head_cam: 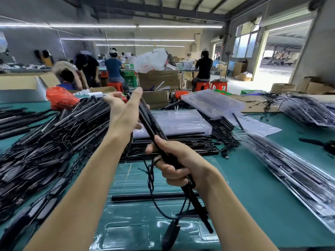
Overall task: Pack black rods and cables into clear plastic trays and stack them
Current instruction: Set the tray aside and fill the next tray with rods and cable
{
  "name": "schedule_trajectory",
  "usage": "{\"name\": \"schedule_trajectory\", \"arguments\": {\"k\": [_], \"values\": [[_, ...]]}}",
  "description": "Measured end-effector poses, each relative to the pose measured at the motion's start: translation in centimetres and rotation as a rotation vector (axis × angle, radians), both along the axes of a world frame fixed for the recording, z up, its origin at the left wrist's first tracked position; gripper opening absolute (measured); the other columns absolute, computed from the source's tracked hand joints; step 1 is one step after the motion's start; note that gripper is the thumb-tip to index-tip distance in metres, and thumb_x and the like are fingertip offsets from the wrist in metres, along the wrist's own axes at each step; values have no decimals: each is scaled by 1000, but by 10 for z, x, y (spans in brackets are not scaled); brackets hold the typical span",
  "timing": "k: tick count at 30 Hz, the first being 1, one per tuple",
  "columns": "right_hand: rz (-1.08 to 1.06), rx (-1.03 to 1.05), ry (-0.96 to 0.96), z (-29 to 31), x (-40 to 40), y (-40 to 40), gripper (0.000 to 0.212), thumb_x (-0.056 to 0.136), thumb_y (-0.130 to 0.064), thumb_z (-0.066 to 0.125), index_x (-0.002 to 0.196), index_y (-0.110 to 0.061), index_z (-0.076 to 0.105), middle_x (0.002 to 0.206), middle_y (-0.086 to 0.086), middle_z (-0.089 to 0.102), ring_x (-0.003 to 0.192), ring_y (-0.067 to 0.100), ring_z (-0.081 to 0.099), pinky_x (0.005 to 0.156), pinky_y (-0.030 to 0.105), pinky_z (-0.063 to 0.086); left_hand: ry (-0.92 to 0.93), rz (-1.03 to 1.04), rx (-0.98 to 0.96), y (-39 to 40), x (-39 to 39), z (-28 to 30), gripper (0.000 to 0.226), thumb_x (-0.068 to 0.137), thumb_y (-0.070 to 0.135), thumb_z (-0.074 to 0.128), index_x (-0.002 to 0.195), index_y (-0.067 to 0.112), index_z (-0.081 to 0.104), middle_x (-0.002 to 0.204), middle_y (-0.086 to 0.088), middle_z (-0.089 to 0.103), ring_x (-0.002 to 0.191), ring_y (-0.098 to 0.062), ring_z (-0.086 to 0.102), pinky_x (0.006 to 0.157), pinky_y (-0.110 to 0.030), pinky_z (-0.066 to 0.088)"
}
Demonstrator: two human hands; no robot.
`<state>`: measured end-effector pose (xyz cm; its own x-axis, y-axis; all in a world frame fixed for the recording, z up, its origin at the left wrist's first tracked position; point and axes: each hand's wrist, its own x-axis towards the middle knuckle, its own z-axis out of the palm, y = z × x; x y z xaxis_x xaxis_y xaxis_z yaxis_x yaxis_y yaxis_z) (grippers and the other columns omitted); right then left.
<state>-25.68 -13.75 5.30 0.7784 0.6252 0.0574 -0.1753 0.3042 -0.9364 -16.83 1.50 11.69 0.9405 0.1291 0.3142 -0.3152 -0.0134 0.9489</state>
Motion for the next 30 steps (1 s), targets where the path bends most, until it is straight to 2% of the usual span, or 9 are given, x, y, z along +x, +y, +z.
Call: {"name": "schedule_trajectory", "arguments": {"k": [5,8,11,13,15,20,24,27,30], "values": [[76,-116,-121,-1,-2,-11,42,89,-10,65,127,-6,50,64,0,51,38,1,35,35,13,27,-33,-20,-30,14,12,-2,20,102,28,52,112,11,54,70,-11,75,55,-25,70,51,-36,58],[97,-210,-148,-9,1,-22,61,84,5,64,138,-1,38,70,3,54,48,9,46,42,19,37,-47,85,-120,27,21,-3,15,100,29,53,105,15,54,74,-10,76,66,-25,72,70,-44,61],[234,-106,-139,-30,0,-33,67,92,-20,64,150,-4,33,63,1,52,55,15,57,57,27,52,-21,188,-272,47,30,5,35,95,31,57,122,10,55,101,-14,74,87,-26,74,80,-43,61],[301,6,-95,-43,-2,-38,74,96,-47,56,152,-5,31,57,2,39,56,15,59,65,29,53,-50,218,-408,55,35,9,19,96,24,58,111,12,58,89,-5,75,72,-18,73,60,-31,60],[363,92,-23,-52,0,-39,87,93,-65,50,150,-2,33,54,3,32,50,12,56,63,27,51,-68,249,-462,59,37,13,4,96,21,58,95,18,55,79,-1,70,69,-19,70,56,-29,58],[348,201,26,-58,6,-40,62,96,-68,38,95,-14,68,50,-7,31,43,11,27,48,25,25,-42,288,-550,66,41,6,17,96,15,57,111,9,56,58,3,67,50,-11,67,46,-26,54],[123,258,85,-54,6,-51,45,95,-56,56,70,-19,64,54,-6,28,46,7,29,43,21,20,26,295,-566,78,44,-6,41,97,16,54,135,4,50,70,-4,67,55,-13,68,49,-29,56],[-244,185,64,-48,4,-58,43,81,-51,76,62,-20,53,56,-3,20,48,12,20,42,25,10,58,344,-584,86,47,-18,19,98,16,52,117,10,51,71,-3,64,53,-10,66,55,-29,57],[-349,265,-20,-36,1,-69,45,80,-45,77,56,-19,49,49,-6,25,42,10,17,37,19,14,78,412,-569,94,46,-34,12,99,17,51,111,16,47,73,-2,65,51,-9,65,53,-26,53]]}}
